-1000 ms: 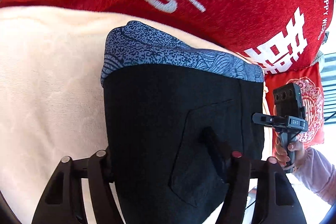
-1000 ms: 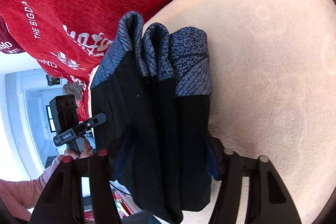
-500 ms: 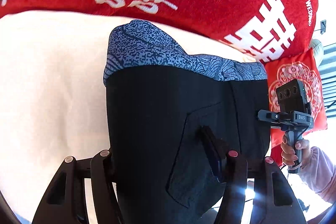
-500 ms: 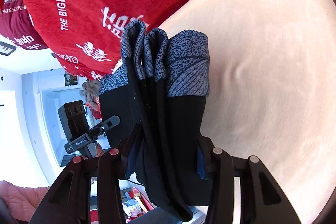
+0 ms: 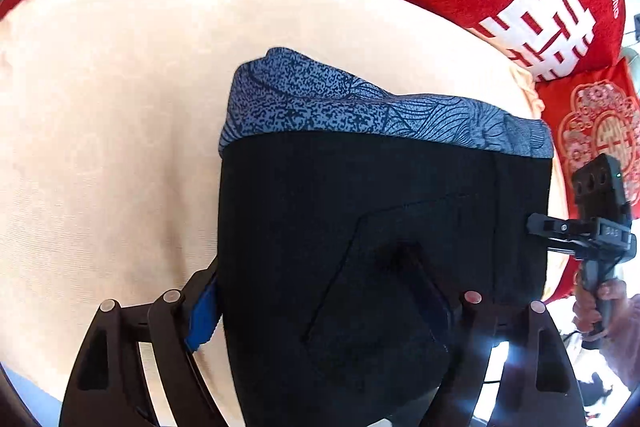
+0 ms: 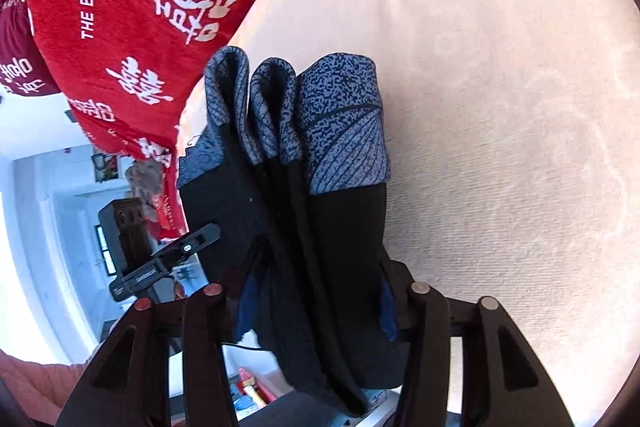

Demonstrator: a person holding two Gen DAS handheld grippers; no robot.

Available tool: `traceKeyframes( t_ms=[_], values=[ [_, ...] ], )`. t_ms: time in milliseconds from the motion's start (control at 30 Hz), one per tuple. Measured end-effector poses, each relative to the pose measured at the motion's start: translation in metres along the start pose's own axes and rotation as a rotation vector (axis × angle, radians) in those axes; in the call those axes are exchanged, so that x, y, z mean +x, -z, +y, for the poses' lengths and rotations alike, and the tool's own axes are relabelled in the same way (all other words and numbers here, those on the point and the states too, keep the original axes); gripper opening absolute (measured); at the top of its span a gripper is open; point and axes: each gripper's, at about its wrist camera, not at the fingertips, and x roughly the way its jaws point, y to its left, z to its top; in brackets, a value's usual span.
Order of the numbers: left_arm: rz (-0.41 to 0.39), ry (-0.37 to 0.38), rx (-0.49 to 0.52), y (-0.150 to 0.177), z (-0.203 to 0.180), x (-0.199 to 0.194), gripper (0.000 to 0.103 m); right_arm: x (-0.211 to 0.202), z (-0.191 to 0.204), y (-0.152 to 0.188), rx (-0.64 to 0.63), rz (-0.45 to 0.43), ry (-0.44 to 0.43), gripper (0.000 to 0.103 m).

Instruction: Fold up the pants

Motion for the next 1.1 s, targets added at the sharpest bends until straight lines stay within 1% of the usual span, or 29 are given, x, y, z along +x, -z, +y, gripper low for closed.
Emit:
traceKeyframes(
  t_ms=[33, 67, 100, 133, 167, 233, 267, 333, 400, 433, 500, 567, 633, 667, 700, 767, 867, 933, 1033, 1100],
  values=[
    [-0.001, -0.005, -0.001, 0.0, -0.001, -0.001, 0.083, 0.001, 0.002, 0.0, 0.006, -0.007, 0.03, 0.065],
    [-0.015, -0.027, 0.0, 0.001, -0.005, -0.003, 0.083, 0.001, 0.004, 0.001, 0.008, -0.016, 0.066, 0.066],
    [-0.029, -0.054, 0.009, 0.001, -0.009, -0.007, 0.083, 0.001, 0.009, 0.002, 0.008, -0.023, 0.086, 0.068],
    [-0.043, -0.101, 0.033, 0.003, -0.014, -0.012, 0.084, -0.001, 0.014, 0.004, 0.004, -0.031, 0.113, 0.069],
    [-0.052, -0.126, 0.048, 0.005, -0.018, -0.016, 0.084, -0.003, 0.019, 0.007, -0.002, -0.038, 0.153, 0.069],
    [-0.07, -0.167, 0.075, 0.011, -0.025, -0.029, 0.103, -0.009, 0.03, 0.015, -0.014, -0.051, 0.23, 0.07],
    [-0.084, -0.181, 0.084, 0.013, -0.03, -0.034, 0.103, -0.012, 0.034, 0.019, -0.014, -0.055, 0.262, 0.072],
    [-0.115, -0.201, 0.1, 0.019, -0.039, -0.048, 0.103, -0.018, 0.042, 0.029, -0.018, -0.059, 0.324, 0.081],
    [-0.147, -0.223, 0.114, 0.027, -0.05, -0.066, 0.103, -0.025, 0.055, 0.043, -0.037, -0.085, 0.382, 0.082],
    [-0.154, -0.228, 0.116, 0.03, -0.054, -0.071, 0.103, -0.027, 0.062, 0.048, -0.046, -0.097, 0.412, 0.084],
    [-0.164, -0.269, 0.115, 0.038, -0.062, -0.088, 0.103, -0.032, 0.08, 0.062, -0.071, -0.128, 0.463, 0.09],
    [-0.158, -0.295, 0.122, 0.044, -0.069, -0.1, 0.103, -0.038, 0.098, 0.075, -0.076, -0.157, 0.496, 0.091],
    [-0.154, -0.29, 0.132, 0.05, -0.073, -0.11, 0.103, -0.041, 0.114, 0.087, -0.069, -0.172, 0.513, 0.091],
    [-0.135, -0.295, 0.134, 0.053, -0.075, -0.114, 0.103, -0.041, 0.122, 0.092, -0.061, -0.175, 0.533, 0.091],
    [-0.109, -0.323, 0.14, 0.056, -0.078, -0.117, 0.103, -0.041, 0.128, 0.096, -0.057, -0.173, 0.546, 0.091],
    [-0.088, -0.348, 0.151, 0.062, -0.082, -0.124, 0.103, -0.039, 0.139, 0.107, -0.052, -0.159, 0.548, 0.091],
    [-0.084, -0.343, 0.164, 0.074, -0.088, -0.141, 0.103, -0.036, 0.156, 0.122, -0.074, -0.139, 0.602, 0.091],
    [-0.064, -0.343, 0.173, 0.08, -0.092, -0.15, 0.103, -0.037, 0.164, 0.131, -0.093, -0.14, 0.65, 0.092],
    [-0.045, -0.334, 0.189, 0.088, -0.095, -0.161, 0.103, -0.043, 0.175, 0.143, -0.09, -0.146, 0.655, 0.092],
    [-0.057, -0.327, 0.194, 0.091, -0.097, -0.171, 0.103, -0.049, 0.182, 0.149, -0.08, -0.159, 0.66, 0.092]
  ],
)
